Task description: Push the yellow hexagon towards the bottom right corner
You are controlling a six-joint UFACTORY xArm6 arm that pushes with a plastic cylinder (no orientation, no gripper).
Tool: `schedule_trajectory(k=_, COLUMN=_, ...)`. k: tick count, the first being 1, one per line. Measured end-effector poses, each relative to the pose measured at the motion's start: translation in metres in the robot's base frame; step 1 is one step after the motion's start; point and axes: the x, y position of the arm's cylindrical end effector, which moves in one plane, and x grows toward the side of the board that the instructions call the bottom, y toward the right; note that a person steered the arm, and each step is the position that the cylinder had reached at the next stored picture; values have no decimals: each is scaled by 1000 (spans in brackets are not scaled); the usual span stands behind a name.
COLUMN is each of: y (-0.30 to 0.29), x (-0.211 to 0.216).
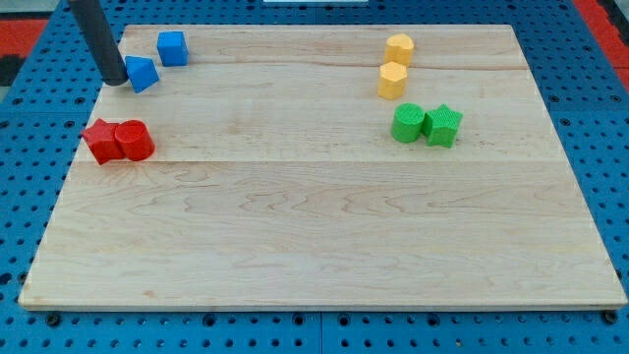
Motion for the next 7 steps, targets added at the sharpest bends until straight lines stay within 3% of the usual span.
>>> schedule_trajectory(k=2, y=38, x=-13)
schedule_trajectory(k=3, y=47, x=7)
schedule_trajectory(k=4, y=99, x=54)
schedule_trajectory(k=6, y=287, x=-39)
schedule_trajectory(k=7, y=330, x=-94)
